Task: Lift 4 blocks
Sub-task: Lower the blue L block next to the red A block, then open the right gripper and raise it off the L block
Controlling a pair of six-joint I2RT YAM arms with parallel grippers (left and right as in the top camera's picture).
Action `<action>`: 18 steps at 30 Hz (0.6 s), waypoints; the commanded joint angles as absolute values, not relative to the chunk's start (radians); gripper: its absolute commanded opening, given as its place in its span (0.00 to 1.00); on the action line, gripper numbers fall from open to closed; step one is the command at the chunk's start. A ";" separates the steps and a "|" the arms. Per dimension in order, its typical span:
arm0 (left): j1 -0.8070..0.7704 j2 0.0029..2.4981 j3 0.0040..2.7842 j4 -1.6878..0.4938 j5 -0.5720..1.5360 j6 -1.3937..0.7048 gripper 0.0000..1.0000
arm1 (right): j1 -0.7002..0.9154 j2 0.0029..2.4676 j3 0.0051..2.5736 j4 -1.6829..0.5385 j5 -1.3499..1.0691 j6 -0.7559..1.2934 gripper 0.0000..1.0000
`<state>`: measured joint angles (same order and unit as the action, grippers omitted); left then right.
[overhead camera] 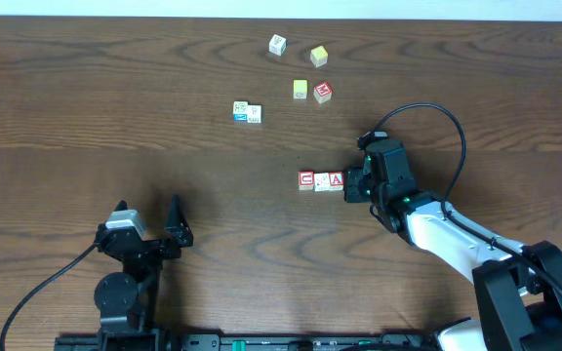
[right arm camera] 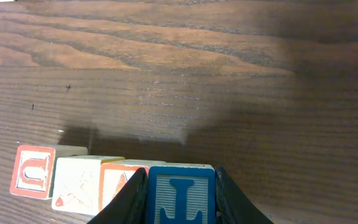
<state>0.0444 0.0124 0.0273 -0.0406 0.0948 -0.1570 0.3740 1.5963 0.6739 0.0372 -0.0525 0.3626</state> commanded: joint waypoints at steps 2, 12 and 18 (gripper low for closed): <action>0.043 0.011 0.004 -0.063 0.101 -0.151 0.98 | 0.368 1.602 0.694 0.030 -0.026 0.362 0.28; 0.043 0.011 0.004 -0.063 0.101 -0.151 0.98 | 0.368 1.602 0.694 0.030 -0.024 0.362 0.39; 0.043 0.010 0.004 -0.063 0.101 -0.151 0.98 | 0.368 1.602 0.694 0.032 -0.007 0.366 0.38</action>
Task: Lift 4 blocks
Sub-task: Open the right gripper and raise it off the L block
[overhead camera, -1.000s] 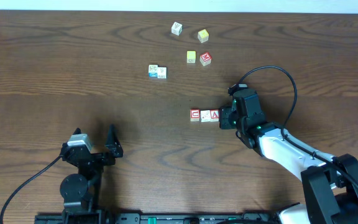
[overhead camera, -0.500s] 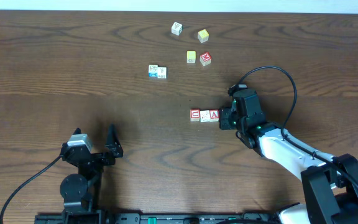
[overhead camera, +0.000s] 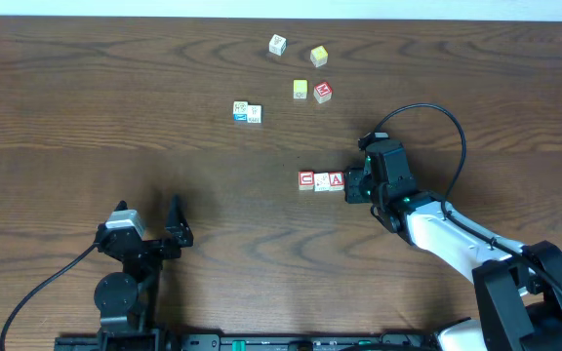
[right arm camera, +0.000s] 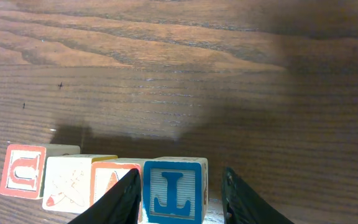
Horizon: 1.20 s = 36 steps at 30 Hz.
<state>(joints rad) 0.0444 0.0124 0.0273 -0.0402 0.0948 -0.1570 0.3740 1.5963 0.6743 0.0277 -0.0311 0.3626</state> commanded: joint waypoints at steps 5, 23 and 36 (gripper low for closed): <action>0.043 0.011 0.004 -0.063 0.101 -0.151 0.98 | 0.367 1.602 0.694 0.043 -0.006 0.366 0.36; 0.043 0.011 0.004 -0.063 0.101 -0.151 0.98 | 0.323 1.602 0.760 -0.046 0.006 0.370 0.01; 0.043 0.011 0.004 -0.063 0.101 -0.151 0.98 | 0.290 1.602 0.759 -0.138 -0.031 0.362 0.01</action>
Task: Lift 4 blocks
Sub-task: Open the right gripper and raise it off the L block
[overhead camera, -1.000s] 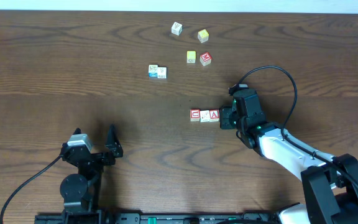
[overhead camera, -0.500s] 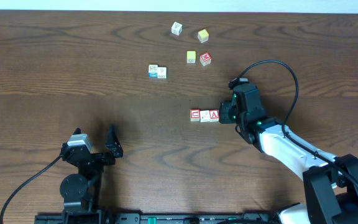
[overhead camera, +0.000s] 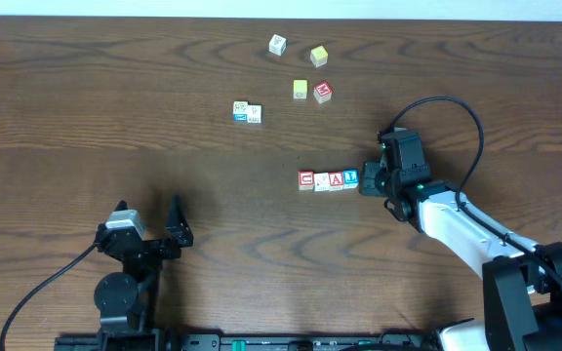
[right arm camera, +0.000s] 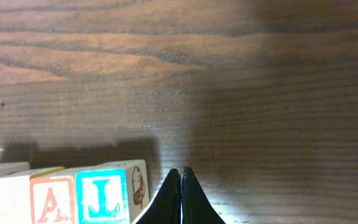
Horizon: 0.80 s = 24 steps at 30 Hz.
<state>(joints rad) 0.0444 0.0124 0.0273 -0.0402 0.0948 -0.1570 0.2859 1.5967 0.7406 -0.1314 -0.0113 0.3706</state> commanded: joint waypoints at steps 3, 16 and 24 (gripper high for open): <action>0.043 0.011 0.004 -0.063 0.101 -0.151 0.98 | 0.301 1.602 0.759 -0.147 -0.032 0.367 0.01; 0.043 0.011 0.004 -0.063 0.101 -0.151 0.98 | 0.353 1.602 0.759 -0.154 -0.038 0.389 0.01; 0.043 0.011 0.004 -0.063 0.101 -0.151 0.98 | 0.355 1.602 0.758 -0.154 -0.039 0.389 0.01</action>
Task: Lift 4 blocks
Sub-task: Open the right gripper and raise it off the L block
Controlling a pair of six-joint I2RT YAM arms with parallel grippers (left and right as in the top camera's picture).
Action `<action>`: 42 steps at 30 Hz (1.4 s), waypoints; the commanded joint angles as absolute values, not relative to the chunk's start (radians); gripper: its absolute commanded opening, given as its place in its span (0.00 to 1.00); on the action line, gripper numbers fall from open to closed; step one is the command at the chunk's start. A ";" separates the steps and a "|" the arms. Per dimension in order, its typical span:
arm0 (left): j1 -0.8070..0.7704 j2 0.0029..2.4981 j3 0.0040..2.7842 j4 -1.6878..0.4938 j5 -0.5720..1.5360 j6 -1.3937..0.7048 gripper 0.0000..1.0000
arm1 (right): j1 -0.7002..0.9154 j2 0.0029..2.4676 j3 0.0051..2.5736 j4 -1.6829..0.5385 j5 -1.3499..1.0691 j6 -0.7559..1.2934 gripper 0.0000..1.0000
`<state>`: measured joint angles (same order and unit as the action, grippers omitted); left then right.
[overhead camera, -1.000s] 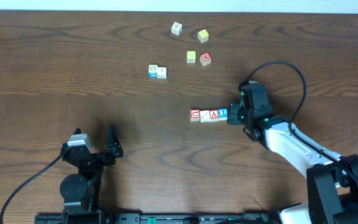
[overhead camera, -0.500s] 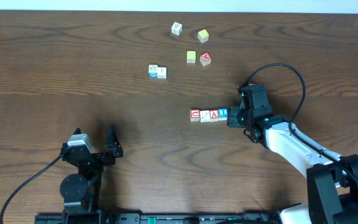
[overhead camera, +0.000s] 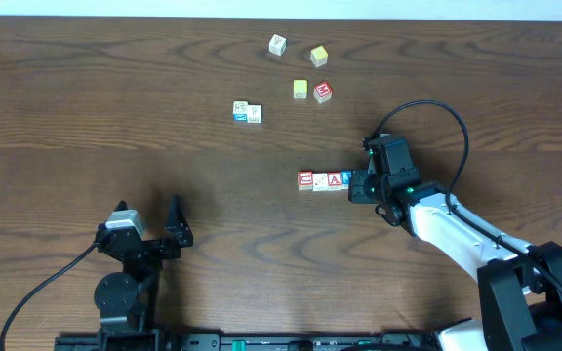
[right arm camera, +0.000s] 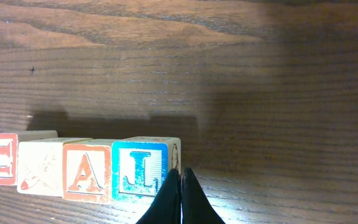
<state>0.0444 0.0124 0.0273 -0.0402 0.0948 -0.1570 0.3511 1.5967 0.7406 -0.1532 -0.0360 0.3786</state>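
A row of wooden letter blocks lies mid-table (overhead camera: 326, 179). In the right wrist view they read, left to right: a red U block, a cream picture block (right arm camera: 40, 165), a red A block (right arm camera: 87, 170) and a blue L block (right arm camera: 142, 167). My right gripper (overhead camera: 359, 184) (right arm camera: 179, 186) is shut and empty, its tips pressed together right at the L block's right edge. My left gripper (overhead camera: 176, 222) rests near the front left edge, its fingers apart.
Several loose blocks lie at the back: a white one (overhead camera: 277, 44), a yellow one (overhead camera: 318, 56), a pale yellow one (overhead camera: 301, 90), a red one (overhead camera: 322, 92) and a touching pair (overhead camera: 247, 112). The right arm's cable loops above its wrist.
My shut right gripper has moved left, from a short gap right of the row to against the L block's right side. The row sits where it was.
My right gripper first held the blue L block at the row's right end. It then stood open around the block, released beside the A block. Later it was shut and empty, drawn back to the right. Now its shut tips sit at the L block's edge.
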 commanded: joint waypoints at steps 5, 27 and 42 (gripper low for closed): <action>0.043 0.011 0.004 -0.063 0.101 -0.151 0.98 | 0.355 1.602 0.758 -0.154 -0.027 0.389 0.01; 0.043 0.011 0.004 -0.063 0.101 -0.151 0.98 | 0.284 1.602 0.799 -0.154 0.055 0.358 0.01; 0.043 0.011 0.006 0.008 0.111 -0.150 0.98 | 0.276 1.601 0.799 -0.206 0.024 0.358 0.01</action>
